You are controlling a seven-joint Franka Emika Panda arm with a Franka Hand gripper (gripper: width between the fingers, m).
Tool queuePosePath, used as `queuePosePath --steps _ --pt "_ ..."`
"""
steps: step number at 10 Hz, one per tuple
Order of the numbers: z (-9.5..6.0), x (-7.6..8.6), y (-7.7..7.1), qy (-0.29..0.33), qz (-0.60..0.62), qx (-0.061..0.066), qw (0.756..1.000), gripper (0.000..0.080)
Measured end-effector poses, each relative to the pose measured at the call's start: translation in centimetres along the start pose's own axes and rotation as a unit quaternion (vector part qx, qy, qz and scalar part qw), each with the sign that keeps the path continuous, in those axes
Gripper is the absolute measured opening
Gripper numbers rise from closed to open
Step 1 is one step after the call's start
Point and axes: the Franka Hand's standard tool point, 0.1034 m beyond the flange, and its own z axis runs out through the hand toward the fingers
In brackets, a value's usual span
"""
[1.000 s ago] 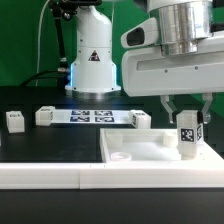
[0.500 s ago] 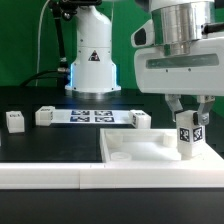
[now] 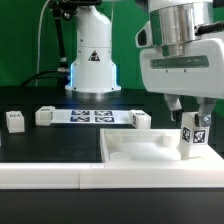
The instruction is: Assemble one leg
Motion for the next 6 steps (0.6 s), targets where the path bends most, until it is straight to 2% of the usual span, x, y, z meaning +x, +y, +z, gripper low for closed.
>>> queuePosePath --steps 1,2,4,5,6 --pt "-0.11 0.05 -0.08 0.000 -0.030 0.001 1.000 0.0600" --pt "-0.09 0.12 -0.02 0.000 -0.085 -0.002 0.996 0.0600" --pt "0.04 -0.07 0.04 -0.009 -0.194 -0.012 0.981 0.0648" --pt "0.08 -0.25 0.05 -0.013 -0.244 -0.019 0.969 0.0648" --pt "0.14 -0.44 0.09 -0.019 -0.292 -0.033 0.956 0.0649"
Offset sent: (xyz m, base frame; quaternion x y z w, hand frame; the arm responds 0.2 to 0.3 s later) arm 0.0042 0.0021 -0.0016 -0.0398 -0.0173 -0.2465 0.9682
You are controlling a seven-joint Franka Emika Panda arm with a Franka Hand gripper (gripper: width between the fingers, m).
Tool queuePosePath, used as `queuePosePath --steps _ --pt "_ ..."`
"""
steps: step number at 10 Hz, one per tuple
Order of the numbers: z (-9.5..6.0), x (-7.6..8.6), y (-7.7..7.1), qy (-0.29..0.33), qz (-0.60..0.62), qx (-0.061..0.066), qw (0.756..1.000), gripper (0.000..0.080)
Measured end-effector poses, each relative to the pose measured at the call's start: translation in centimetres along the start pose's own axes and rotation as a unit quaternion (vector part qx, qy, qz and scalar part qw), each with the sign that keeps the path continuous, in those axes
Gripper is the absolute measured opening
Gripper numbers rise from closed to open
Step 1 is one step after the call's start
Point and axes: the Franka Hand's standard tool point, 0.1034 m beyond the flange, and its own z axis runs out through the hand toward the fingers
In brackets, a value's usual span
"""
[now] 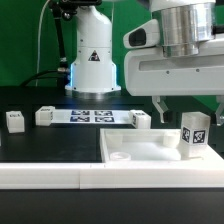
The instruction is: Assemble one leg
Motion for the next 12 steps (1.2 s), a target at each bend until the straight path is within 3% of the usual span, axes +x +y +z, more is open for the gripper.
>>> queuePosePath --steps 2,4,5,7,8,11,12 --pt "0.30 0.37 0.08 -0.010 -0.099 -0.020 0.995 0.0649" --pt "0.82 0.56 0.42 -0.025 -0.187 -0.049 0.981 0.0649" --pt "0.93 0.56 0.24 -0.026 -0.223 -0.056 0.973 0.0649" --pt "0.89 0.42 -0.02 -0.026 -0.278 -0.057 0.958 0.0649" --pt "0.88 0.56 0.15 -0.030 -0.344 -0.055 0.937 0.0649" --pt "0.88 0.56 0.15 -0.030 -0.343 -0.055 0.937 0.0649" --pt "0.88 0.56 0.15 -0.030 -0.343 -0.055 0.937 0.0552"
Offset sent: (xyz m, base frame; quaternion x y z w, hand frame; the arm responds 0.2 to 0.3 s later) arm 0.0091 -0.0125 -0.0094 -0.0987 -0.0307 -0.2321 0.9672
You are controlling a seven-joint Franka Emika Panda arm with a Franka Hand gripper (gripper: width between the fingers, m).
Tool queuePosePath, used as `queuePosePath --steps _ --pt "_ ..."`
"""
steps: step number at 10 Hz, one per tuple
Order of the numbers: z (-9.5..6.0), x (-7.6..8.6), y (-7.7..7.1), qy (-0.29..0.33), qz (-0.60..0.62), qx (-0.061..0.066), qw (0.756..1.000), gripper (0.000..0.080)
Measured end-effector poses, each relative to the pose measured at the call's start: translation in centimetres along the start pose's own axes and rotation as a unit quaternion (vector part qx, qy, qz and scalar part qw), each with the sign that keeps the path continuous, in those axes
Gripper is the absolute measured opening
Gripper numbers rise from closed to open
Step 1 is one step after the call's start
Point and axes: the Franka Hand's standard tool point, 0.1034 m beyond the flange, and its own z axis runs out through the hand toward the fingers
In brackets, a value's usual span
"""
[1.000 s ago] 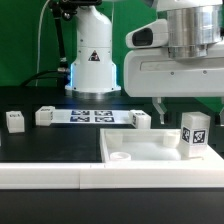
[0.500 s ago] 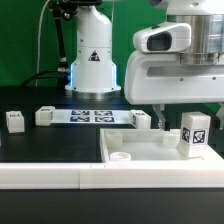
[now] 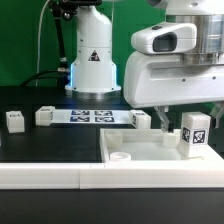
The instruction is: Assemble one leg
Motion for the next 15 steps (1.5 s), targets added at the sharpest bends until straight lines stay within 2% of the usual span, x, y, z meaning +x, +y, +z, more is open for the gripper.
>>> queuePosePath --steps 1,2,3,6,8,12,14,15 --pt "0.0 0.0 0.0 0.000 0.000 0.000 1.000 0.0403" --pt "0.0 0.0 0.0 0.000 0.004 0.000 1.000 0.0403" --pt "0.0 0.0 0.0 0.000 0.004 0.000 1.000 0.0291" --pt "0.0 0.0 -0.1 0.000 0.082 0.001 0.997 0.0292" --pt "0.2 0.0 -0.4 0.010 0.197 0.008 0.980 0.0292" --pt "0.4 0.0 -1.0 0.018 0.393 0.010 0.919 0.0292" --pt "0.4 0.1 -1.0 0.016 0.482 0.015 0.876 0.0292" --pt "0.4 0.1 -1.0 0.012 0.525 0.021 0.851 0.0292"
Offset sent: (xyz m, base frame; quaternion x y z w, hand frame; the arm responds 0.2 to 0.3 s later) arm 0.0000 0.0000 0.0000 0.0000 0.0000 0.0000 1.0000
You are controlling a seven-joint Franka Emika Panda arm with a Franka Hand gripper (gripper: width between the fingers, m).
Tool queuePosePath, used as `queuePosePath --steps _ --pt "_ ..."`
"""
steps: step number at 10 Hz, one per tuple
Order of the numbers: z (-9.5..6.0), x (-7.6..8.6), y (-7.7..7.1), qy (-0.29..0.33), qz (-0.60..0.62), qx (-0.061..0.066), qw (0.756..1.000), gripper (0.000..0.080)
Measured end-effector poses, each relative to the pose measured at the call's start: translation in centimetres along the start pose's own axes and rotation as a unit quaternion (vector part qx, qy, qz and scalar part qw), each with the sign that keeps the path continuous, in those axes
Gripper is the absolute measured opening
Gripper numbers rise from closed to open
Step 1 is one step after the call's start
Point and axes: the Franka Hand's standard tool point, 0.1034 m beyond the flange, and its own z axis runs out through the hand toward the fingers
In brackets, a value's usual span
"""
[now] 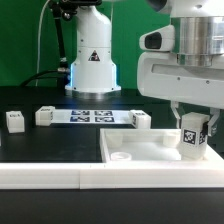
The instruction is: Assemble one leg
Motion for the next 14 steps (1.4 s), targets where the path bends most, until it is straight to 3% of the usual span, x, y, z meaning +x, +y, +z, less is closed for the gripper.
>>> queuePosePath --steps 3,5,7,11,14 --pt "-0.05 0.10 -0.05 -0.016 0.114 0.009 0.993 0.0292" --pt "-0.04 -0.01 -0.10 -0.018 0.117 0.010 0.993 0.0292" --pt "-0.05 0.09 -0.06 -0.017 0.072 0.011 0.997 0.0572" --pt "-0.18 -0.23 0.20 -0.024 -0.128 0.001 0.991 0.0647" --pt "-0.26 -0.78 0.11 -0.005 -0.311 -0.026 0.950 0.0649"
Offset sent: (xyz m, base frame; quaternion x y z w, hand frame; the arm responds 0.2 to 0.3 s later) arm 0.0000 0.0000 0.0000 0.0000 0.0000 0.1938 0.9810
